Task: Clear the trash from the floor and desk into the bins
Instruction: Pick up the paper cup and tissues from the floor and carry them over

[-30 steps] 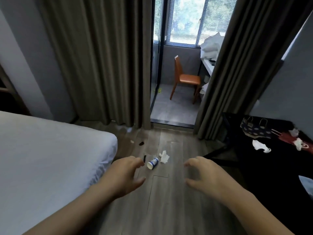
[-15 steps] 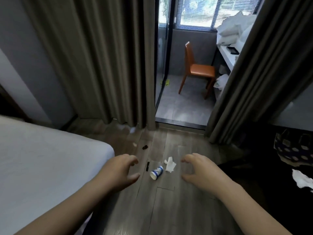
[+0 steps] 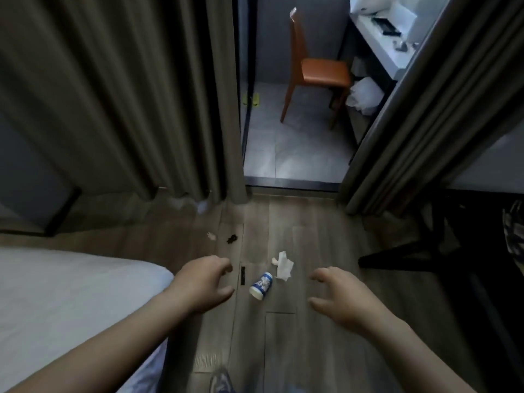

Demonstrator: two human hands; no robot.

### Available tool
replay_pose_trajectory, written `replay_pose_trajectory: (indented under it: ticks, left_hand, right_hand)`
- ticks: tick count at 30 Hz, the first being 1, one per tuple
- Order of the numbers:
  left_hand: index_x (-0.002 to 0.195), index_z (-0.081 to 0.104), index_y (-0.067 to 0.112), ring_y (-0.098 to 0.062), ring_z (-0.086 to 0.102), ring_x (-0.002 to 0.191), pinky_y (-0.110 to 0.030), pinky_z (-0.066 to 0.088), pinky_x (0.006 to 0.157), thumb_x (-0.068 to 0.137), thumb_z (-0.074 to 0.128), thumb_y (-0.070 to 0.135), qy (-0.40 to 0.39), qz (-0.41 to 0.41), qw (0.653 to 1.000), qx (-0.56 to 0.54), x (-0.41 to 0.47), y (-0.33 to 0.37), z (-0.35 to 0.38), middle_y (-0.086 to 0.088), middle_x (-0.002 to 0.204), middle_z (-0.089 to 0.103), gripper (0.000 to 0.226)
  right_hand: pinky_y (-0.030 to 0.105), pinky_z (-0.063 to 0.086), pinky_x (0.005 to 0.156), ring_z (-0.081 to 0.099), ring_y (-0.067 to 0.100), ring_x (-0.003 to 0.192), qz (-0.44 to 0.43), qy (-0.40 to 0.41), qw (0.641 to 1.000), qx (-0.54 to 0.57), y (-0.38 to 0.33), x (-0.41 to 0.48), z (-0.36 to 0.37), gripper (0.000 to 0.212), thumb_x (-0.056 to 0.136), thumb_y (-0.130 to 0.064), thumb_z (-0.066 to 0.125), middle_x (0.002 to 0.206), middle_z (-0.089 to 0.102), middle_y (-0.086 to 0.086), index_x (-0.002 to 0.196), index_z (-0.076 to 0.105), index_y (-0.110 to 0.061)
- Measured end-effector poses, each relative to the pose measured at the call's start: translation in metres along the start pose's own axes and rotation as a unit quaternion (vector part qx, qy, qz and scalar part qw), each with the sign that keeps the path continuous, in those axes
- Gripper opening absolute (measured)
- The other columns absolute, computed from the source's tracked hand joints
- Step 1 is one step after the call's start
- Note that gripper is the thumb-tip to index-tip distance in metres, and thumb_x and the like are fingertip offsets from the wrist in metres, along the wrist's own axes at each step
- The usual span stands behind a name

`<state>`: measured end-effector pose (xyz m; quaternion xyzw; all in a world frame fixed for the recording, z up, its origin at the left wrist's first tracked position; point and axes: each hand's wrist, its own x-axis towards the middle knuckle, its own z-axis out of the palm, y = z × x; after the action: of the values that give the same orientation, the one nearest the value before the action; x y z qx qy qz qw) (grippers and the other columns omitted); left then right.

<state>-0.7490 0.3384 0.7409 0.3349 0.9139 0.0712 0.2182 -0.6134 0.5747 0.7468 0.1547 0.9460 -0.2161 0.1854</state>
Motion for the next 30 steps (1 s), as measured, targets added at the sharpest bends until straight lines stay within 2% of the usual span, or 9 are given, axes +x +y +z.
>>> replay_pose_trajectory:
  ticks: [10, 16, 21, 25, 30]
  left_hand:
    - [0.120, 0.056, 0.022, -0.014, 0.058, 0.104, -0.025, 0.045, 0.083, 0.086, 0.059, 0.045, -0.078, -0.050, 0.996, -0.018, 0.147, -0.040, 0.038, 0.005, 0.113, 0.061, 0.041]
    - [0.117, 0.059, 0.021, -0.015, 0.059, 0.101, -0.026, 0.046, 0.081, 0.087, 0.057, 0.044, -0.102, -0.092, 0.990, -0.035, 0.245, -0.057, 0.102, 0.004, 0.109, 0.062, 0.038]
    - [0.121, 0.057, 0.020, -0.013, 0.059, 0.102, -0.031, 0.050, 0.088, 0.088, 0.059, 0.043, -0.131, -0.114, 0.984, -0.049, 0.330, -0.091, 0.191, 0.003, 0.113, 0.061, 0.040]
    - [0.119, 0.059, 0.020, -0.014, 0.059, 0.101, -0.031, 0.050, 0.087, 0.087, 0.060, 0.042, -0.147, -0.126, 0.979, -0.057, 0.397, -0.128, 0.284, 0.003, 0.111, 0.062, 0.038]
    - [0.116, 0.059, 0.019, -0.015, 0.060, 0.098, -0.032, 0.052, 0.085, 0.088, 0.061, 0.041, -0.155, -0.133, 0.977, -0.067, 0.466, -0.179, 0.407, 0.002, 0.109, 0.063, 0.036]
  right_hand:
    - [0.025, 0.042, 0.095, 0.051, 0.012, 0.120, 0.060, -0.058, 0.996, 0.021, 0.049, 0.138, 0.021, 0.054, 0.084, -0.042, 0.062, 0.130, 0.053, -0.005, 0.134, 0.047, -0.027]
    - [0.029, 0.042, 0.095, 0.052, 0.018, 0.119, 0.060, -0.077, 0.995, 0.021, 0.109, 0.257, 0.057, 0.051, 0.086, -0.040, 0.061, 0.127, 0.054, 0.001, 0.132, 0.048, -0.023]
    - [0.031, 0.043, 0.093, 0.052, 0.021, 0.116, 0.091, -0.079, 0.992, 0.041, 0.157, 0.354, 0.134, 0.050, 0.087, -0.038, 0.061, 0.127, 0.051, 0.003, 0.132, 0.048, -0.019]
    - [0.031, 0.043, 0.089, 0.052, 0.025, 0.115, 0.121, -0.063, 0.990, 0.040, 0.196, 0.423, 0.221, 0.047, 0.089, -0.037, 0.058, 0.128, 0.045, 0.005, 0.130, 0.048, -0.017]
    - [0.035, 0.046, 0.091, 0.053, 0.026, 0.116, 0.137, -0.065, 0.987, 0.050, 0.242, 0.500, 0.341, 0.052, 0.088, -0.038, 0.059, 0.131, 0.049, 0.008, 0.133, 0.046, -0.016]
